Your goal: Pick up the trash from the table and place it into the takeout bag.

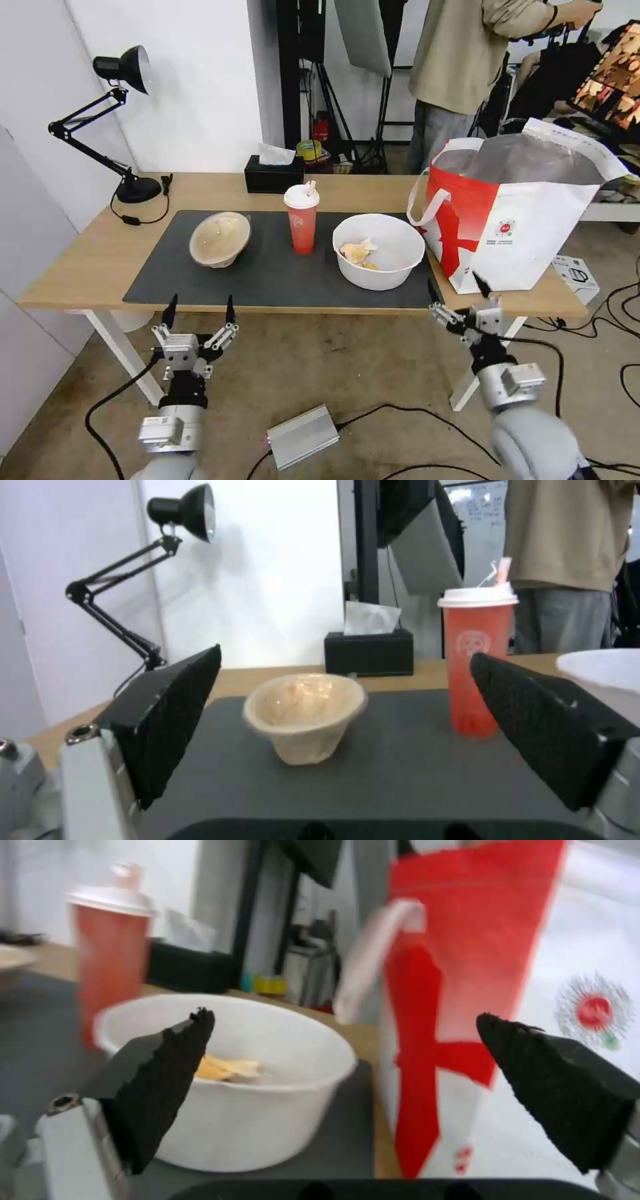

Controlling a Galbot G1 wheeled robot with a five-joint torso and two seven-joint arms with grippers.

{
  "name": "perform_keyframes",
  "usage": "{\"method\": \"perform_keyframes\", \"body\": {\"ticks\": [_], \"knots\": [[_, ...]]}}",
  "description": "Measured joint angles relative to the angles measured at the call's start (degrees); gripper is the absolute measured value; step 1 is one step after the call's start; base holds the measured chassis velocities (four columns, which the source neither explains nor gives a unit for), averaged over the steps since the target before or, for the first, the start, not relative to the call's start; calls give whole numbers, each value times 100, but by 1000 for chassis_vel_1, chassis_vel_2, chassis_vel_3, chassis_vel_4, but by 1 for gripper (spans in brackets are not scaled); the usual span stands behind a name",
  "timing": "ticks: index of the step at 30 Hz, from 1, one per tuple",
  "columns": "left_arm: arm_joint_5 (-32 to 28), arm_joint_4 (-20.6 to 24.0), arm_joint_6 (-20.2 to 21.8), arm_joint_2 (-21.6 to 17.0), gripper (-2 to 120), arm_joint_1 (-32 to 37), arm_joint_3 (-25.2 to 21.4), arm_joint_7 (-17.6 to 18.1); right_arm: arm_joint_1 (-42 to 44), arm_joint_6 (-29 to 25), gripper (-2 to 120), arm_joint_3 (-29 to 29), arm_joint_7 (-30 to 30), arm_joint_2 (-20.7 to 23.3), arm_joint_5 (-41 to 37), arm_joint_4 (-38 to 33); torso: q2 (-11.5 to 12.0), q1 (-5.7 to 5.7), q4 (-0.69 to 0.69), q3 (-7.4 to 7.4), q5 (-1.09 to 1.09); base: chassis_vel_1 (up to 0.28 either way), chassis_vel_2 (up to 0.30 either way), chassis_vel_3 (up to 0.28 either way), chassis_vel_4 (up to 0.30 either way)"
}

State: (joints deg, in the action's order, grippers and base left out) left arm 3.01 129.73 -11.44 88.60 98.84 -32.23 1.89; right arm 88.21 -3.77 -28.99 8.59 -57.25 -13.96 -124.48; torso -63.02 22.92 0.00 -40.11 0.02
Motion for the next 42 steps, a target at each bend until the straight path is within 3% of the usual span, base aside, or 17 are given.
{"method": "perform_keyframes", "body": {"ticks": [8, 15, 23, 37, 41, 42], "knots": [[15, 295, 74, -26, 100, 205, -112, -100, 10, 442, 100, -94, -531, 717, -292, -610, 0, 0, 0, 0, -2, 0, 0, 0, 0], [23, 227, -36, 35, 100, 234, -140, -107, -222, 658, 100, -2, -315, 1248, -292, -768, 0, 0, 0, 0, -2, 0, 0, 0, 0], [113, 172, -140, 194, 100, 210, -86, -129, -819, 505, 100, 339, -311, 1731, -585, -550, 0, 0, 0, 0, -3, 0, 0, 0, 0], [101, 104, -308, 245, 100, 208, -145, -132, -2493, 356, 100, 1609, -1111, 3080, -1409, -118, 0, 0, 1, 0, -2, 0, 0, 0, 0], [26, 42, -391, 234, 100, 215, -158, -132, -3641, 504, 100, 2673, -1374, 3423, -2026, 90, 0, 0, 0, 0, -1, 0, 0, 0, 0], [26, 42, -391, 234, 100, 215, -158, -132, -3641, 504, 100, 2673, -1374, 3423, -2026, 90, 0, 0, 0, 0, -1, 0, 0, 0, 0]]}}
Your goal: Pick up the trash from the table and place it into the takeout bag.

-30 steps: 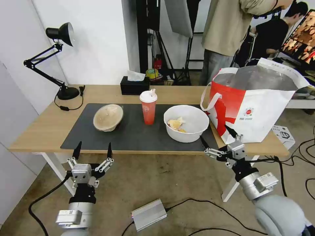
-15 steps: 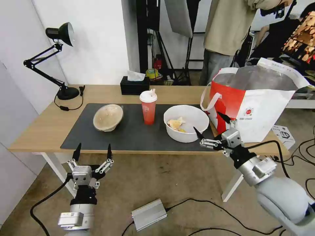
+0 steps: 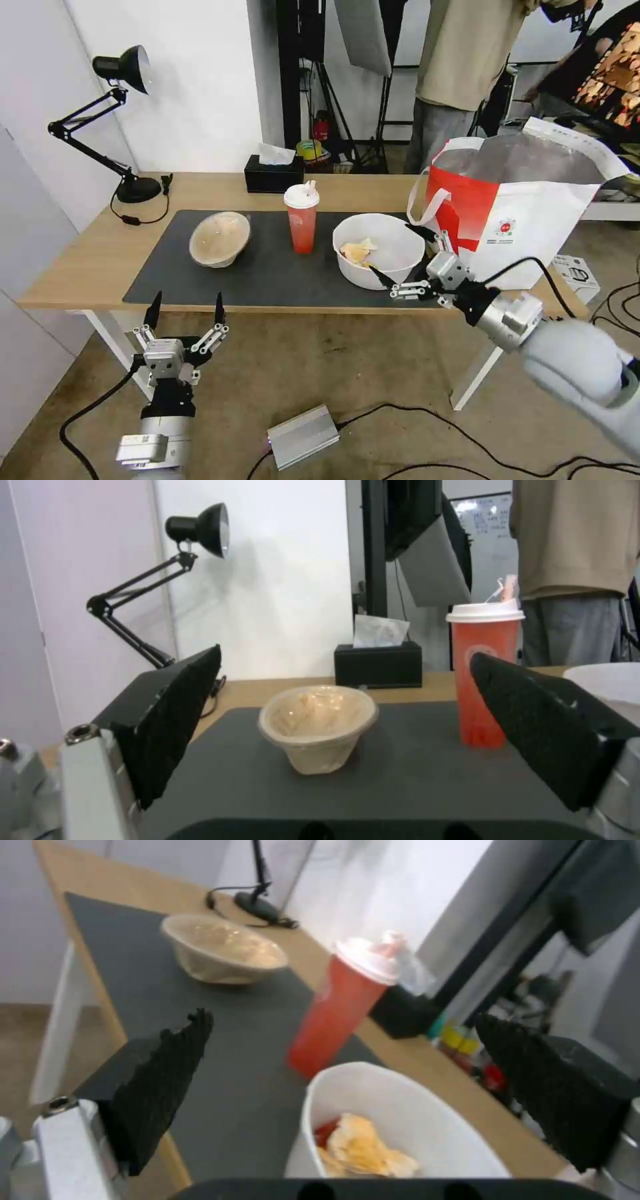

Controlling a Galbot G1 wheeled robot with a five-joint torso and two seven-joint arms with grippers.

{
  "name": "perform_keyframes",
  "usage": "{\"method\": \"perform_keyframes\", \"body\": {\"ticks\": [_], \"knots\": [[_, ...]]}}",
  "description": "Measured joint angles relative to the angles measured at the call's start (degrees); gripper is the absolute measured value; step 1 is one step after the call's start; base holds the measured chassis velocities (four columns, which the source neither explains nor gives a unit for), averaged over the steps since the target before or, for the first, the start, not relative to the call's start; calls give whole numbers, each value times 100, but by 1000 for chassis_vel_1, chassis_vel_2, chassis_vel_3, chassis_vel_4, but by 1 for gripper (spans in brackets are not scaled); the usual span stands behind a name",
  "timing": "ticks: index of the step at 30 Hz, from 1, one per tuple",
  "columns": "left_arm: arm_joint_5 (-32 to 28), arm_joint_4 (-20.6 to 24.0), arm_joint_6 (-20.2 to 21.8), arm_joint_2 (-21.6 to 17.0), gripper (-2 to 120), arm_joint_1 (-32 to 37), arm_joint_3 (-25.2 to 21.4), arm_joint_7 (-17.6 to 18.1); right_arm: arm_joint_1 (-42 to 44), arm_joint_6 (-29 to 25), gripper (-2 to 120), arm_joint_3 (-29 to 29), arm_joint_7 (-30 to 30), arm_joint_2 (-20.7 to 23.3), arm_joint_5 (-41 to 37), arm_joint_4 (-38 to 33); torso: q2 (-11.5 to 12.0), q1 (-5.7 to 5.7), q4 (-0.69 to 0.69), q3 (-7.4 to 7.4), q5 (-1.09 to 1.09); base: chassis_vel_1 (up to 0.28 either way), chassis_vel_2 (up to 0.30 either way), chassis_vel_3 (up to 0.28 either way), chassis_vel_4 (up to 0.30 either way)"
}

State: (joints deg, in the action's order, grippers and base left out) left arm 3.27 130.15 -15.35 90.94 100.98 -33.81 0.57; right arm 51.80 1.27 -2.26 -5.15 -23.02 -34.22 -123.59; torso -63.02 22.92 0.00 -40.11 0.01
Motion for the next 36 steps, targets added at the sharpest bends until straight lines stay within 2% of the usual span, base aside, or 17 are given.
{"method": "perform_keyframes", "body": {"ticks": [2, 4, 13, 19, 27, 36], "knots": [[-18, -55, -42, 4, 100, -3, 1, 0, -534, 168, 100, 606, -101, 45, -219, 135, 0, 0, 1, 0, -1, 0, 0, 0, 0], [-19, -115, -90, 13, 100, -14, 8, 0, -828, 294, 100, 866, -271, 72, -392, 232, 0, 0, 1, 0, -1, 0, 0, 0, 0], [-6, -135, -140, 26, 100, -9, 35, -115, -1043, 523, 100, 1009, -886, 282, -933, 568, 0, 0, -1, 0, -1, 0, 0, 0, 0], [8, -101, -141, 27, 100, -2, 36, -128, -1051, 530, 100, 1040, -978, 271, -1054, 707, 0, 0, -1, 0, -1, 0, 0, 0, 0], [18, -24, -141, 27, 100, 80, -1, -151, -1756, 586, 100, 1543, -1221, 2, -1166, 1263, 0, 0, 0, 0, -1, 0, 0, 0, 0], [18, -20, -173, 26, 100, 113, -26, -161, -2238, 612, 100, 1956, -1221, -228, -1161, 1536, 0, 0, 0, 0, -1, 0, 0, 0, 0]]}}
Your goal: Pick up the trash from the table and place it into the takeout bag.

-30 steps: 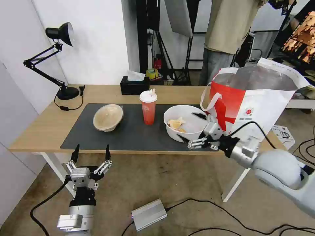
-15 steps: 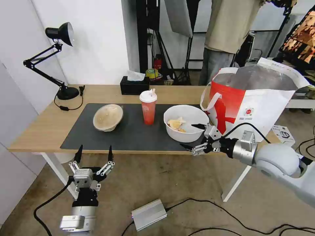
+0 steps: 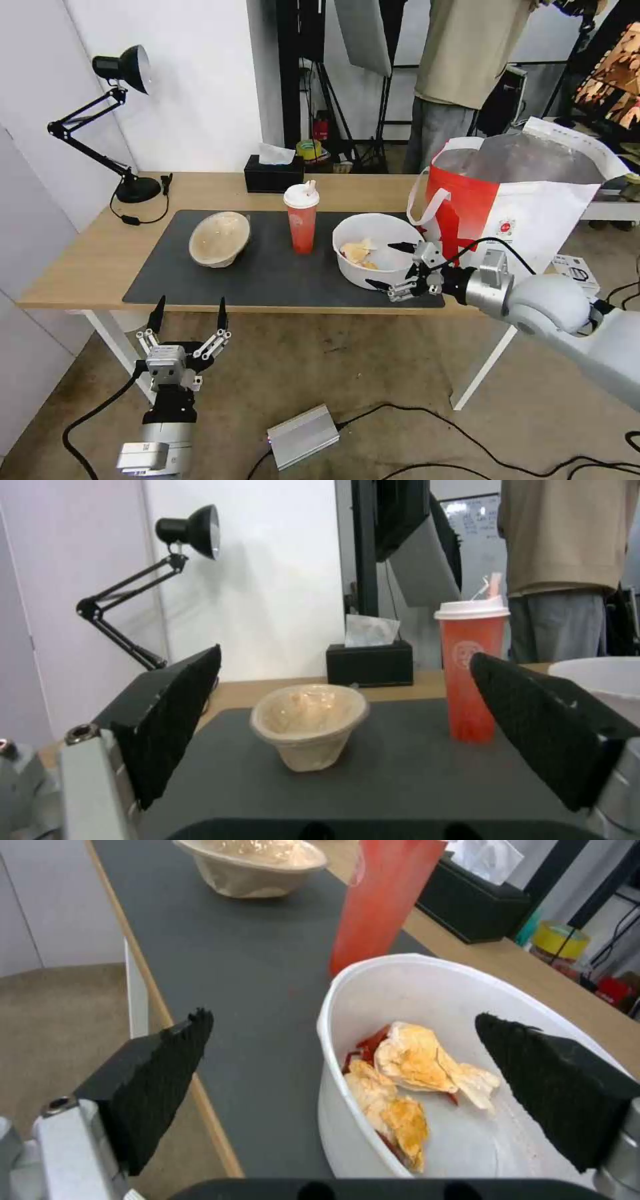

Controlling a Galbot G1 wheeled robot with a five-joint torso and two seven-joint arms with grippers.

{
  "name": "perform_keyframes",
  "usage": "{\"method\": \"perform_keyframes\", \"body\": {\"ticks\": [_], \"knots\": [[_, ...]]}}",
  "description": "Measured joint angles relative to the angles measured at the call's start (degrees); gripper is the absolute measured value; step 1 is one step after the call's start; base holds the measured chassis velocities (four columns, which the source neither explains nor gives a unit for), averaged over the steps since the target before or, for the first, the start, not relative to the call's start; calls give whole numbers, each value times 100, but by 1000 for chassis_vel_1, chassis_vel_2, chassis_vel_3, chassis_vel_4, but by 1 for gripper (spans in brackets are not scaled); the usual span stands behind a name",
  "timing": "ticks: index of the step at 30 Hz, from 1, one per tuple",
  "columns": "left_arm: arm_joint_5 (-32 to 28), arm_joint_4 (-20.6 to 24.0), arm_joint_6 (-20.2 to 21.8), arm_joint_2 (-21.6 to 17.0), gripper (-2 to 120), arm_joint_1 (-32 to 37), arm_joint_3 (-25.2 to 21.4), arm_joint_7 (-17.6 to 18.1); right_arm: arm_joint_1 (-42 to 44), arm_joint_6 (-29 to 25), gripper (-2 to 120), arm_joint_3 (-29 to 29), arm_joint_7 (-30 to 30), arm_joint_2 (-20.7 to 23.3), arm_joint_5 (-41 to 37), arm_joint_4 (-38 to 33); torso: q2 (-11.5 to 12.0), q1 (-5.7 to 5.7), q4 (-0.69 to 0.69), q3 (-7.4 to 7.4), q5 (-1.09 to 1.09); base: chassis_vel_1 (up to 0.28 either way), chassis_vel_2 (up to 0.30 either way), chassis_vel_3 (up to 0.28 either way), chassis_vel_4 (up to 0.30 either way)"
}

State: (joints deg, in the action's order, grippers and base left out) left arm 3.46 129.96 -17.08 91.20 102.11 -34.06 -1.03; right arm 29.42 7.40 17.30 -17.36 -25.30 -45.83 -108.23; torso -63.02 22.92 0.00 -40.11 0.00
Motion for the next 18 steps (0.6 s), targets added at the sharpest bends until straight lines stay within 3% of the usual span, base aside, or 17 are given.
{"method": "perform_keyframes", "body": {"ticks": [18], "knots": [[-23, -94, -10, -1, 100, -56, 31, -26, -502, 22, 100, 669, -69, -273, 79, 464, 0, 0, 0, 0, 0, 0, 0, 0, 0]]}}
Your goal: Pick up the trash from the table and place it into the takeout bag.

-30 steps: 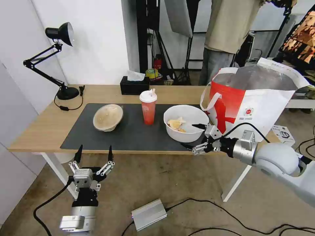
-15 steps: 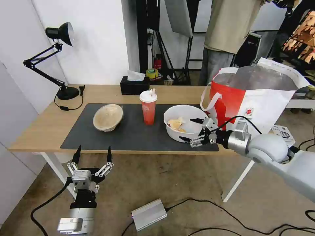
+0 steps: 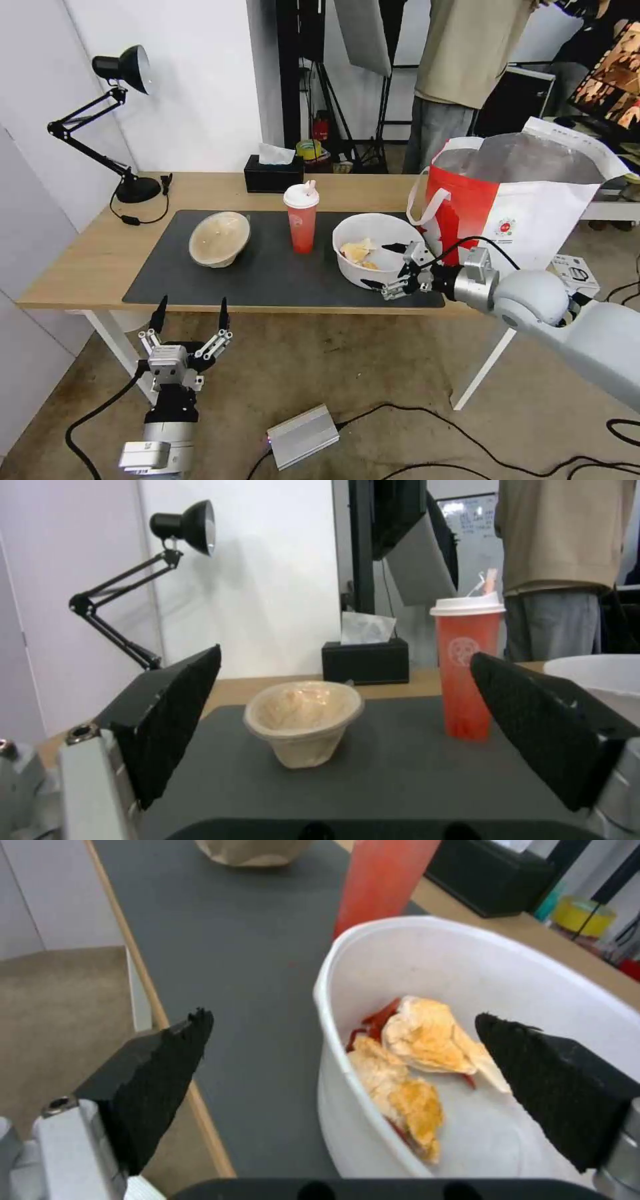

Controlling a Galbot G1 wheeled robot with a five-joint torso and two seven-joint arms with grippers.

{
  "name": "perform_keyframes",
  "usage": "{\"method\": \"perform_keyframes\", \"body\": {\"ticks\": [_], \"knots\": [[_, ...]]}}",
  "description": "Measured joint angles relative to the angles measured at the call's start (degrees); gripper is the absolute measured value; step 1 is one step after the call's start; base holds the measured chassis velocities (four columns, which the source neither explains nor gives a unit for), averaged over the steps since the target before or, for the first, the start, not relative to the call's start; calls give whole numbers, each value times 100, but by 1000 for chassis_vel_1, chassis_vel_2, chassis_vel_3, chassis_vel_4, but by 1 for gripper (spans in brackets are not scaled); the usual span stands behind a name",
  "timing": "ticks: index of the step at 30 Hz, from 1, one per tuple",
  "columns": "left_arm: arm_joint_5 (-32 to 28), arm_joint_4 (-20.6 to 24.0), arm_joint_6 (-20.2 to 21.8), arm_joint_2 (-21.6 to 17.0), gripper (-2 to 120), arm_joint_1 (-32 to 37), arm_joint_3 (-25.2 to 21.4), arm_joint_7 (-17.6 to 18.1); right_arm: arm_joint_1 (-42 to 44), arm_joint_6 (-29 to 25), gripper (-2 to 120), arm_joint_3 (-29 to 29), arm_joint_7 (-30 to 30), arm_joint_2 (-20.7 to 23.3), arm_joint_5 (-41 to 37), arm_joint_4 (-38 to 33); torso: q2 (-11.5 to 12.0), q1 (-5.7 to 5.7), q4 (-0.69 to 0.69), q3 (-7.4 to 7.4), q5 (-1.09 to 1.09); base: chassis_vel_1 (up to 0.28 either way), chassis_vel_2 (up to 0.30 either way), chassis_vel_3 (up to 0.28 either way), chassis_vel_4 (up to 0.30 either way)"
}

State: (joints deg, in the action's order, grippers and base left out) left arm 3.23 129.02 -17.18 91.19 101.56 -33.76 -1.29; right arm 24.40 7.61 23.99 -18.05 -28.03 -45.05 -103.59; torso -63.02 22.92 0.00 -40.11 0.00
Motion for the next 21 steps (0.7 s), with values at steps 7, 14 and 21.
{"method": "perform_keyframes", "body": {"ticks": [7, 14, 21], "knots": [[-9, -28, -22, 3, 100, 8, -14, -1, -85, 1, 100, 147, -9, -122, 95, 233, 0, 0, 0, 0, 0, 0, 0, 0, 0], [-8, -40, -29, 5, 100, 10, -2, -1, -111, -27, 100, 176, -62, -135, 205, 412, 0, 0, -1, 0, 0, 0, 0, 0, 0], [-4, -54, -29, 5, 100, 8, 3, -1, -168, -39, 100, 184, -75, -262, 325, 608, 0, 0, 0, 0, 0, 0, 0, 0, 0]]}}
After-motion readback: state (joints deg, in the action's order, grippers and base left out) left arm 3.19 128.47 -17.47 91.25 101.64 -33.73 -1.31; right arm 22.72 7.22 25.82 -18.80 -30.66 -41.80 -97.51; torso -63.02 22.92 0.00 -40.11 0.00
